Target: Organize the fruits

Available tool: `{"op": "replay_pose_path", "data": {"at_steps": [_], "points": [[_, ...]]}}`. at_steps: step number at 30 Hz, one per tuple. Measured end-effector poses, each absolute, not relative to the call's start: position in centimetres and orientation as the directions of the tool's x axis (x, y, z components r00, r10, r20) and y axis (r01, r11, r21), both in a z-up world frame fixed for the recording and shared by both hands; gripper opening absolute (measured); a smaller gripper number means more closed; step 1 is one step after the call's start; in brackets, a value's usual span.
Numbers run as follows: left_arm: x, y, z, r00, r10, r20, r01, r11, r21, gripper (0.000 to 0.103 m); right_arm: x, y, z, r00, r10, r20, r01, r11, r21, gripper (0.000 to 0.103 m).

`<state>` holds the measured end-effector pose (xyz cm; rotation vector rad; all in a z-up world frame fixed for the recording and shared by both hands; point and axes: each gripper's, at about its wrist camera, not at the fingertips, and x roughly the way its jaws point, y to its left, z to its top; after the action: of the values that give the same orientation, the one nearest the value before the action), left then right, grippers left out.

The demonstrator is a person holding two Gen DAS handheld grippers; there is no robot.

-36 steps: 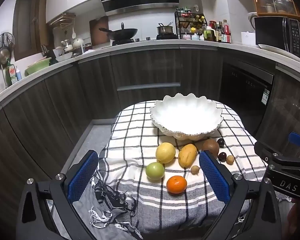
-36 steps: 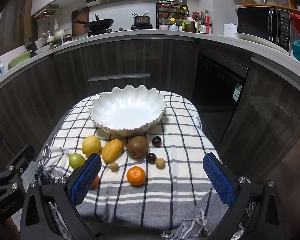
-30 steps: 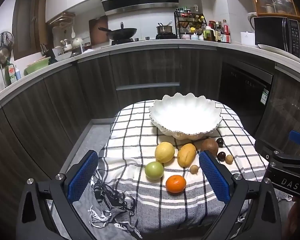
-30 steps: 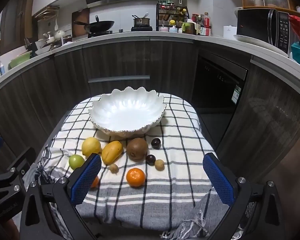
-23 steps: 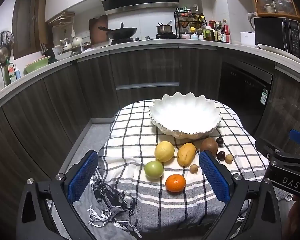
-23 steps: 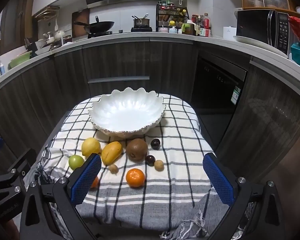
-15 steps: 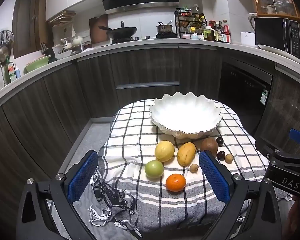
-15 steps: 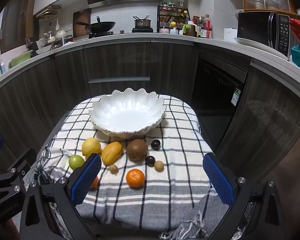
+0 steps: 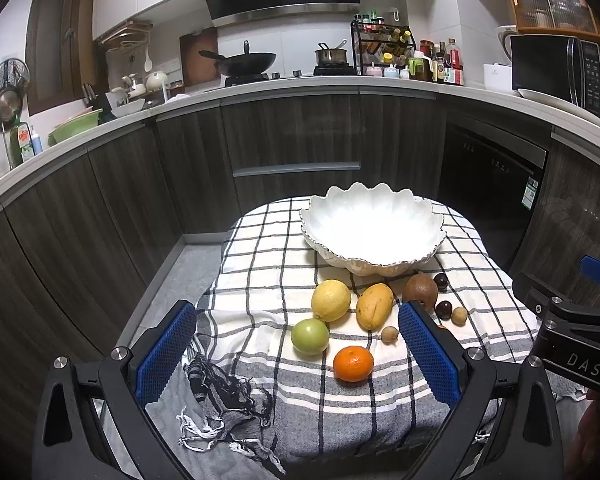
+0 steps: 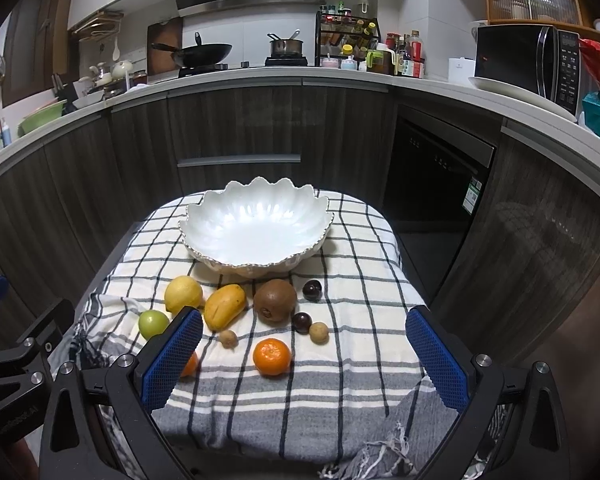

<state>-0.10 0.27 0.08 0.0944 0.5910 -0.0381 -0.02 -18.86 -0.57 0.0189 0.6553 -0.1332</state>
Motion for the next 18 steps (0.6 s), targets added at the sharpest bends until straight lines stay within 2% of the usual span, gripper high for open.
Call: {"op": "replay_pose_path", "data": {"at_steps": [18], "points": [[-0.50,-0.11,0.16,0.837,-0.012,-0.547,0.071,0.994,0.086,0.103,-0.39,-18.90,-0.62,0.792,-0.116,-0.599,0.129,0.991,-0.021,0.103]]}}
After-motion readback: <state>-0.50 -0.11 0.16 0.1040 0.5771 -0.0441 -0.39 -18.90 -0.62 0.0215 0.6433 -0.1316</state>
